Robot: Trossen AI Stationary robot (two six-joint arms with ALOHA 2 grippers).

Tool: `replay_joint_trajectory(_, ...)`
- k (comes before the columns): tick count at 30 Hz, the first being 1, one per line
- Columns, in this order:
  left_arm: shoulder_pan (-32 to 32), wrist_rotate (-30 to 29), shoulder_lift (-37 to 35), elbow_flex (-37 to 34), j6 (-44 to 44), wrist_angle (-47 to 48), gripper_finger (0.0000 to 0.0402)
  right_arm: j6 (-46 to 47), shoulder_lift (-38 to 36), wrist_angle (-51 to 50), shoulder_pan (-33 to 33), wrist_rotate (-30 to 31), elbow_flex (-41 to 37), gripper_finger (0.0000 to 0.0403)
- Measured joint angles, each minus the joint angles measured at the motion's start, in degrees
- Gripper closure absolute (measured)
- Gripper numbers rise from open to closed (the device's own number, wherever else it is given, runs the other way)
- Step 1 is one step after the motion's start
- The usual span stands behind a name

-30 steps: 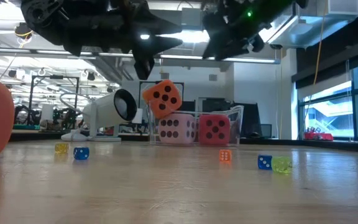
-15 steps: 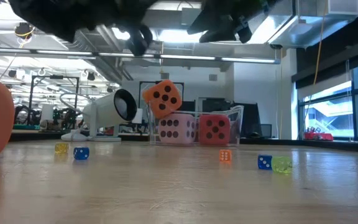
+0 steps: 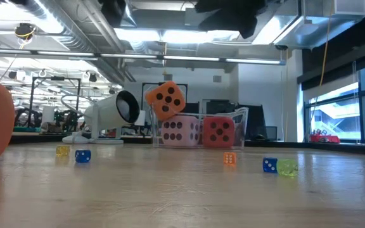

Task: Pick & Place Dice
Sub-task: Put the small orange die into the transparent bin

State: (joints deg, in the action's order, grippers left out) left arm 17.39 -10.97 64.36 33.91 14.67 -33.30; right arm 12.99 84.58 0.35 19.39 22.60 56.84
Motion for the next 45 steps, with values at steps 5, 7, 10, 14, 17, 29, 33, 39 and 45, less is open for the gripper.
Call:
replay_joint_trajectory(5,1.5,-4.6,0.0,0.0,-2.4,-1.9,0.0322,-2.8,0.0,-4.3,3.0,-6.0,0.0,0.016)
replay_joint_trajectory(7,1.7,-5.2,0.0,0.0,-2.8,-2.6,0.0323,-3.5,0.0,-5.8,3.9,-7.3,0.0,0.016)
replay_joint_trajectory(10,1.7,-6.2,0.0,0.0,-3.1,-3.1,0.0326,-4.2,0.0,-8.0,4.8,-7.4,0.0,0.016)
replay_joint_trajectory(14,1.7,-8.2,0.0,0.0,-3.9,-4.4,0.0327,-4.5,0.3,-11.0,5.1,-7.2,0.0,0.016)
replay_joint_trajectory(17,1.7,-9.4,0.1,0.0,-4.2,-5.3,0.0325,-3.8,0.8,-12.7,5.1,-7.2,0.0,0.016)
replay_joint_trajectory(29,1.7,-10.3,0.1,0.0,-7.0,-5.5,0.0334,11.8,10.0,-11.7,1.9,-13.3,0.0,0.016)
replay_joint_trajectory(33,1.7,-10.3,0.1,0.0,-7.0,-5.3,0.0334,17.4,12.3,-12.1,1.3,-13.6,0.0,0.016)
replay_joint_trajectory(39,1.7,-10.6,0.1,0.0,-8.3,-4.0,0.0338,21.5,13.6,-12.2,1.2,-12.9,0.0,0.016)
replay_joint_trajectory(45,1.7,-10.7,0.1,0.0,-8.5,-2.1,0.0339,23.3,14.7,-11.7,1.2,-10.7,0.1,0.016)
